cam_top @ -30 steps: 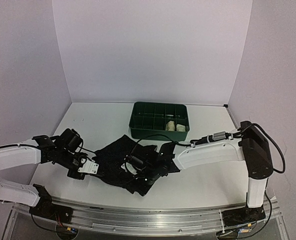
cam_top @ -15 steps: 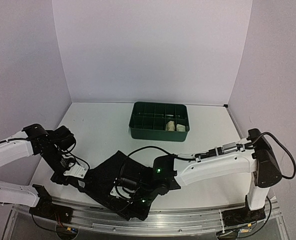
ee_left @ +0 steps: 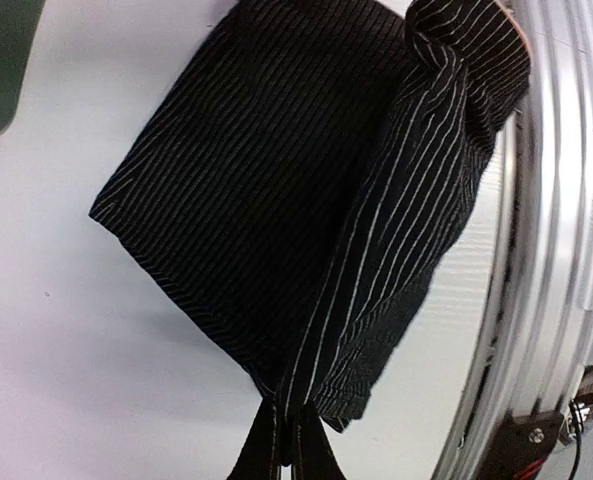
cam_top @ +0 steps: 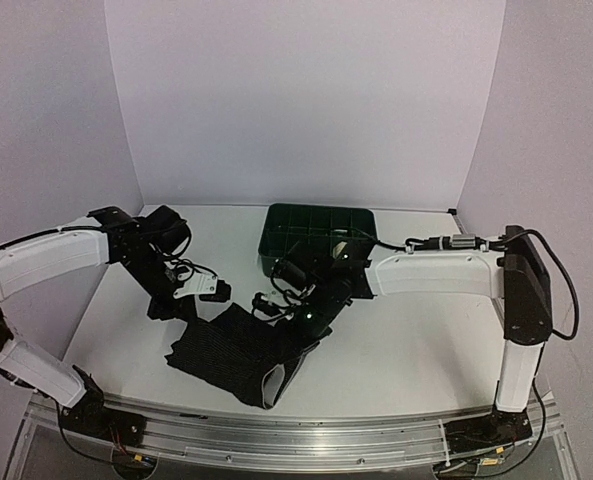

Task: Roll the underwear
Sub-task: Fold the underwear at the center of the board.

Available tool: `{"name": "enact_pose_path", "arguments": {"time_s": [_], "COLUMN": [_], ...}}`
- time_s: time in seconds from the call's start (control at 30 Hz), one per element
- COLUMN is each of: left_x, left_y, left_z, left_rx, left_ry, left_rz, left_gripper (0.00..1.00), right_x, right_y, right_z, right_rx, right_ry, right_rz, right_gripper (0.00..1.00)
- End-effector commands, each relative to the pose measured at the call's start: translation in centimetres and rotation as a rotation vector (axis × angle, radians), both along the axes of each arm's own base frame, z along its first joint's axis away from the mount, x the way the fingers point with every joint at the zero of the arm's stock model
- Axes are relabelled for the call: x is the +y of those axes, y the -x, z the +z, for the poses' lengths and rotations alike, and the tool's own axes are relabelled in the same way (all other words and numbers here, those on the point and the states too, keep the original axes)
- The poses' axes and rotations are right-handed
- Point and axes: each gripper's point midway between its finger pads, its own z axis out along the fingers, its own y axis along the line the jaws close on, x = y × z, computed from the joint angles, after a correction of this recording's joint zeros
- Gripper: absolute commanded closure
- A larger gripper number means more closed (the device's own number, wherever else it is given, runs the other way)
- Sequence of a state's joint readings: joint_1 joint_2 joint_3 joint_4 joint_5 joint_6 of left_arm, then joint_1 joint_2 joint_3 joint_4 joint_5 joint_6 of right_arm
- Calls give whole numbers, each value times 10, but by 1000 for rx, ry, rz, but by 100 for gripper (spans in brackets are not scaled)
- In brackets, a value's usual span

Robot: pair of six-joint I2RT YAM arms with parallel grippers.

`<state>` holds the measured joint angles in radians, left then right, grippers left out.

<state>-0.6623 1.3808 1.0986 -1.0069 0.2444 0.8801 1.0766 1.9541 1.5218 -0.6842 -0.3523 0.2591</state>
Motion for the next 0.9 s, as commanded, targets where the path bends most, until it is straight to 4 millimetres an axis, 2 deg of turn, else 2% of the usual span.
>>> {"name": "enact_pose_path", "arguments": {"time_s": [0.0,0.17,0.33,0.43,0.6,0.87], "left_x": [-19,-30,-33,-32,-39,-51], "left_y": [-56,-88,-112,-124,-132,-142], "left_z": [1,-21,-41,-46,-59,-72], "left_rx": [-119,-111,-102,-108,-103,-132], "left_ry": [18,-21,-56,-54,-32,23], "left_rz": [111,157,203,232,238,242], "left_gripper": [100,100,100,100,100,100], "right_x": [-20,-40,-42,-44,-41,-52], "right_y": [-21,-53,-70,-80,-100,-112], "right_z": [10,-3,-13,-15,-29,-53], "right_rx": [43,31,9,-13,-33,-45], "right_ry": [7,49,64,69,77,120], "right_rz": [-101,-183,-183,-187,-180,-170], "right_gripper": [100,100,100,100,100,100]}}
